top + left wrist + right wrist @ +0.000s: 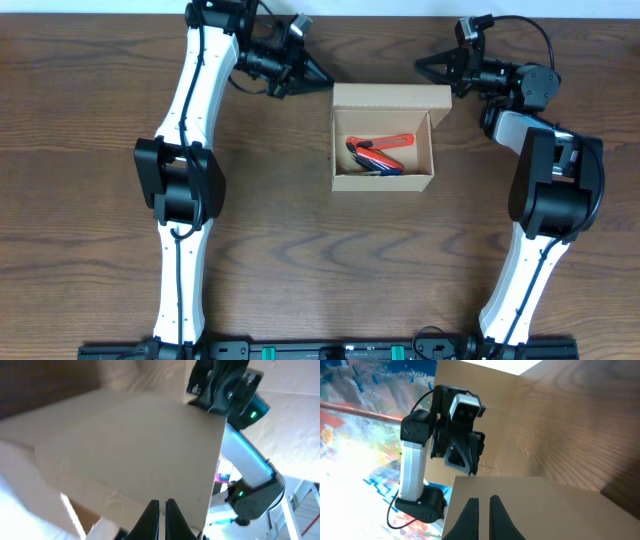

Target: Pack container

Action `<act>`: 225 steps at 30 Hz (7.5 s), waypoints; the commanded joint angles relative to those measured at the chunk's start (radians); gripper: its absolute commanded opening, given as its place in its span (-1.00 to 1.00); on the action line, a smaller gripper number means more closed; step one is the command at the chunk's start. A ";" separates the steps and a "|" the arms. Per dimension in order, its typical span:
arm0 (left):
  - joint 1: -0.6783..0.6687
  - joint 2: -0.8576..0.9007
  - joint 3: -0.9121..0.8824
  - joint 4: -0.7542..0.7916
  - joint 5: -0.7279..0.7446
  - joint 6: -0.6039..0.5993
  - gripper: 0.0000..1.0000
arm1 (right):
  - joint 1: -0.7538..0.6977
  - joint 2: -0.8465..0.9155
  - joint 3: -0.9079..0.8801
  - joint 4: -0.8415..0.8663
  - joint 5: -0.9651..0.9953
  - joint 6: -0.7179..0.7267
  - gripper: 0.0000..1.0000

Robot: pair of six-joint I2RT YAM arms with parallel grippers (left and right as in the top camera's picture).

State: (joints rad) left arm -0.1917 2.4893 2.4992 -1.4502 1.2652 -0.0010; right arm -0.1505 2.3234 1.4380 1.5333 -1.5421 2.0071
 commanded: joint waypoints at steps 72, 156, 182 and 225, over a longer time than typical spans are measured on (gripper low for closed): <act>-0.368 -0.130 0.035 -0.033 -0.859 0.188 -0.88 | -0.258 -0.454 0.399 -0.068 -0.018 0.038 -0.82; -0.213 -0.666 0.043 -0.106 -1.472 0.080 -0.89 | -0.622 -0.455 0.399 -0.050 -0.018 0.042 -0.96; -0.149 -1.219 -0.358 -0.239 -1.400 -0.163 -0.88 | -0.746 -0.493 0.399 -0.025 -0.018 0.042 -0.53; -0.149 -1.705 -1.292 0.063 -1.376 -0.344 0.60 | -0.746 -0.492 0.399 -0.026 -0.018 0.042 0.99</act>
State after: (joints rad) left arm -0.3420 0.7853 1.2129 -1.3827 -0.0910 -0.3393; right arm -0.8860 1.8576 1.8236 1.5032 -1.5448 2.0571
